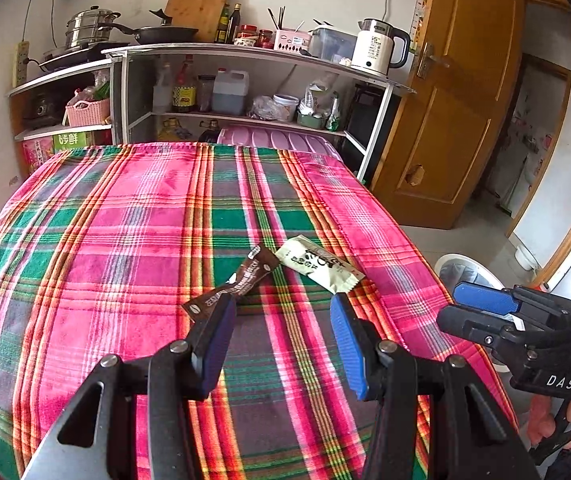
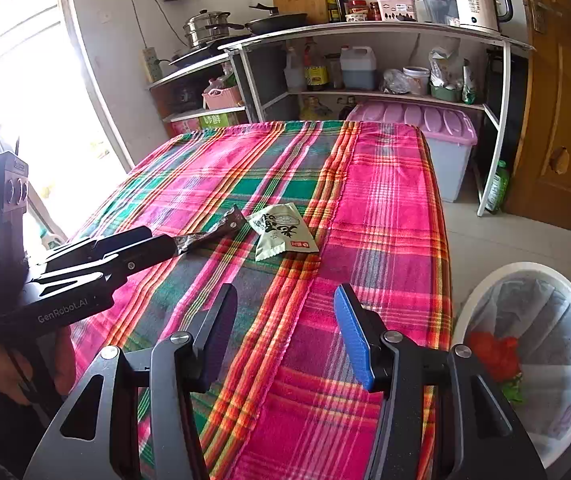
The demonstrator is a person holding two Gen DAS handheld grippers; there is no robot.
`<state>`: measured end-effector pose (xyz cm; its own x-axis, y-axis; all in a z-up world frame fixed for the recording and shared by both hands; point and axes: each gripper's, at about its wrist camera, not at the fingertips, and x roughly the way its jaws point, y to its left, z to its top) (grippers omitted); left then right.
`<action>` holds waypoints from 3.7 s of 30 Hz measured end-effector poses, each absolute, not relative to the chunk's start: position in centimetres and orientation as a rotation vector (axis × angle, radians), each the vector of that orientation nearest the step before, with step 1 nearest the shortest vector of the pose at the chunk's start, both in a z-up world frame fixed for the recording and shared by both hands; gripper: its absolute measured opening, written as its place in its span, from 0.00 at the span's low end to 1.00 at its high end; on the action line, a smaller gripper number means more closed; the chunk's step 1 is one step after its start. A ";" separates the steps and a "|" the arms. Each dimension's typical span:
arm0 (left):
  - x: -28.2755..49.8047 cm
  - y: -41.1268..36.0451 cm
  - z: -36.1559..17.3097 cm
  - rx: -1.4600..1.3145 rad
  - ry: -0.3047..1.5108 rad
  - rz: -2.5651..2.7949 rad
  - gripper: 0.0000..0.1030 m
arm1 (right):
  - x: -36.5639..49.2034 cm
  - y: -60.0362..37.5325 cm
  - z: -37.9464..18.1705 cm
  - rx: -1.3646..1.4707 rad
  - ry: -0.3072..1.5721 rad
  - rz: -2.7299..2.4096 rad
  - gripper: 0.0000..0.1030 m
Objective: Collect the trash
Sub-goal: 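Move both tools back to the brown coffee stick and beige sachet, then grasp the brown coffee stick with the left tool while the right tool grasps the beige sachet, then carry the brown coffee stick and beige sachet over the bin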
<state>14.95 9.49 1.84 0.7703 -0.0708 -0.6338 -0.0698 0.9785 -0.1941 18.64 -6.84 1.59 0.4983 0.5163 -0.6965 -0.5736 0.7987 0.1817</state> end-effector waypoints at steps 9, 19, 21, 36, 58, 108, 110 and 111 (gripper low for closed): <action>18.0 12.2 0.1 -0.182 0.752 0.009 0.50 | 21.2 -4.5 0.7 -0.102 0.843 0.665 0.50; 20.9 12.5 -2.0 -0.161 0.869 -0.007 0.50 | 24.4 -1.5 -1.0 -0.168 0.875 0.693 0.50; 21.1 12.6 -2.0 -0.161 0.870 -0.001 0.50 | 25.1 -1.1 -1.5 -0.177 0.884 0.691 0.50; 20.6 12.2 -2.0 -0.112 0.877 0.048 0.23 | 26.0 0.6 -2.7 -0.258 0.898 0.673 0.36; 17.1 10.5 -1.0 -0.185 0.821 -0.002 0.22 | 22.5 -4.0 -0.5 -0.116 0.872 0.647 0.19; 17.7 -10.1 2.7 -0.056 0.764 -0.316 0.22 | 15.9 -25.8 1.8 0.138 0.782 0.347 0.19; 18.2 -10.8 2.6 -0.052 0.768 -0.330 0.22 | 16.1 -26.5 1.7 0.143 0.783 0.332 0.19; 18.4 -11.1 2.6 -0.051 0.768 -0.337 0.22 | 16.2 -26.8 1.6 0.144 0.785 0.325 0.19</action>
<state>18.44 -11.10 2.58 0.6681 -0.3176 -0.6729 0.2806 0.9451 -0.1675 16.18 -26.78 1.56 0.6611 0.3393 -0.6692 -0.2328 0.9406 0.2470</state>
